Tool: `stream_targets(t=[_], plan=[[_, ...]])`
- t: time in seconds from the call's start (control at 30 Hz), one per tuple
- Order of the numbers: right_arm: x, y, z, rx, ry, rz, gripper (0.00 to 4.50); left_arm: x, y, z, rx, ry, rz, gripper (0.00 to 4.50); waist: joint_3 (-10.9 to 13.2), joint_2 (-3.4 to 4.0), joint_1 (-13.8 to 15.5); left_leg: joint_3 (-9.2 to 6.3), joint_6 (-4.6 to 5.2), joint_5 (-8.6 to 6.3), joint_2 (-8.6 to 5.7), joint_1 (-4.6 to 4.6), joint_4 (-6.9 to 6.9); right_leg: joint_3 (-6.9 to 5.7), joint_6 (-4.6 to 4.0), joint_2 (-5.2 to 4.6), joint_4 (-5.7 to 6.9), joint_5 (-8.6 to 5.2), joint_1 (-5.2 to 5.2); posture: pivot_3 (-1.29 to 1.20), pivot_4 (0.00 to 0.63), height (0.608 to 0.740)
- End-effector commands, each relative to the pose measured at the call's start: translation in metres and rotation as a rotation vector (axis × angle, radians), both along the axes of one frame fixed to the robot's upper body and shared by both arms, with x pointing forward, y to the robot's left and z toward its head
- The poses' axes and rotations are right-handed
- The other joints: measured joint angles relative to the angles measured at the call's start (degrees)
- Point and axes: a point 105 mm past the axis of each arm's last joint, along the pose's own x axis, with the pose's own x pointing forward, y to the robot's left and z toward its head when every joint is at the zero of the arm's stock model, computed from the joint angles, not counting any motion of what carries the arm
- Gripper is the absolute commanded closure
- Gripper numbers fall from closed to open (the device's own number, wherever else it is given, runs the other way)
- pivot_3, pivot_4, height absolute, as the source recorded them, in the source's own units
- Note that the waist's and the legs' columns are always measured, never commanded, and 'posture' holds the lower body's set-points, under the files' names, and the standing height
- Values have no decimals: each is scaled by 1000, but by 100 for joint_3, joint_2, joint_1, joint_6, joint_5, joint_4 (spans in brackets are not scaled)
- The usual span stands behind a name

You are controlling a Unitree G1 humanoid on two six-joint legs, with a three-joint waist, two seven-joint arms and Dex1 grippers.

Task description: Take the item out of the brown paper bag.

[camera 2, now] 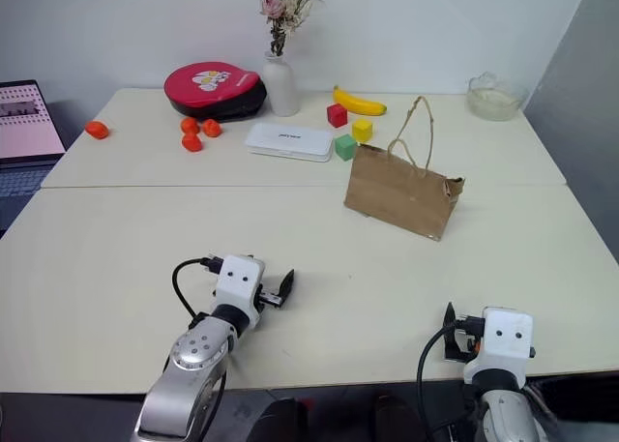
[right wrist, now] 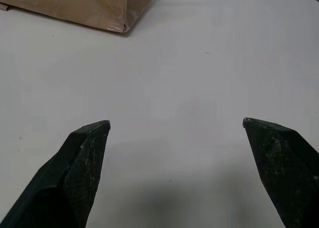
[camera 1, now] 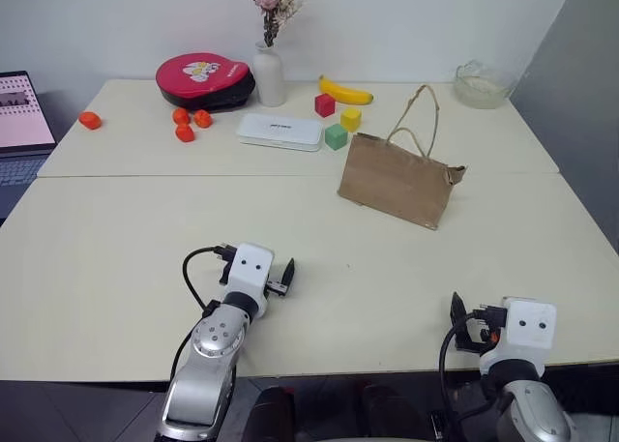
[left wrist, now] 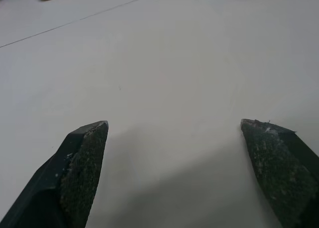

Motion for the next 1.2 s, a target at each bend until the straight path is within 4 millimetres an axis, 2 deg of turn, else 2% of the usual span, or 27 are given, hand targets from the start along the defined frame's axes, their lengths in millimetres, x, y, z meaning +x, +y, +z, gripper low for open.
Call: stream_targets(t=[0.03, 0.4, 0.53, 0.6, 0.7, 0.8, 0.93, 1.03, 1.1, 1.2], plan=[[2, -2, 10, -12, -52, -6, 0, 1, 4, 4, 19, -34, 1, 25, 0, 0, 0, 0, 0, 0, 0, 0, 0, 0, 0, 0, 0, 0, 0, 0, 150, 740], [4, -1, 14, -85, -46, 24, 0, 5, 6, -4, -5, -35, -32, 25, 0, -1, 3, 0, 0, 0, 0, 1, 0, 0, 1, -2, 0, 1, 1, 0, 150, 740], [12, 5, 22, -146, -69, 130, 0, 10, -4, -2, -17, -38, -113, 25, 2, -4, 2, 2, 0, 0, -1, 2, 2, 1, 6, -2, -1, 3, 2, 0, 150, 740], [24, -1, 37, -187, -105, 176, 0, 14, -18, 13, -64, -59, -227, 25, 17, -21, 2, 5, 2, 2, -5, 2, 5, 0, 16, 1, -7, 9, 4, 0, 150, 740], [40, -13, 59, -230, -145, 202, 0, 22, -27, 30, -133, -66, -316, 25, 35, -28, 9, 20, 10, 7, -9, 0, 16, 0, 36, 8, -7, 21, 5, 0, 150, 740], [64, -29, 84, -279, -179, 240, 0, 33, -41, 54, -113, -99, -482, 25, 43, -34, 14, 36, 12, 8, -21, -1, 15, -6, 37, 8, -7, 23, 9, 0, 150, 740], [85, -43, 109, -303, -204, 297, 0, 50, -50, 83, -92, -129, -603, 25, 53, -25, 16, 43, 14, 8, -24, -5, 10, -14, 9, 11, -5, 40, 8, 0, 150, 740], [95, -46, 121, -315, -213, 349, 0, 59, -57, 104, -97, -137, -688, 25, 53, -24, 15, 45, 16, 6, -24, -17, 8, -13, 7, 11, -11, 40, 2, 0, 150, 740], [98, -42, 125, -316, -209, 408, 0, 67, -59, 121, -89, -156, -733, 25, 53, -23, 20, 42, 16, 6, -25, -43, 10, -16, 5, 11, -18, 40, -18, 0, 150, 740], [97, -31, 126, -294, -205, 483, 0, 76, -58, 135, -67, -174, -759, 25, 52, -22, 22, 33, 16, 7, -25, -82, 14, -22, 4, 10, -21, 41, -44, 0, 150, 740]])
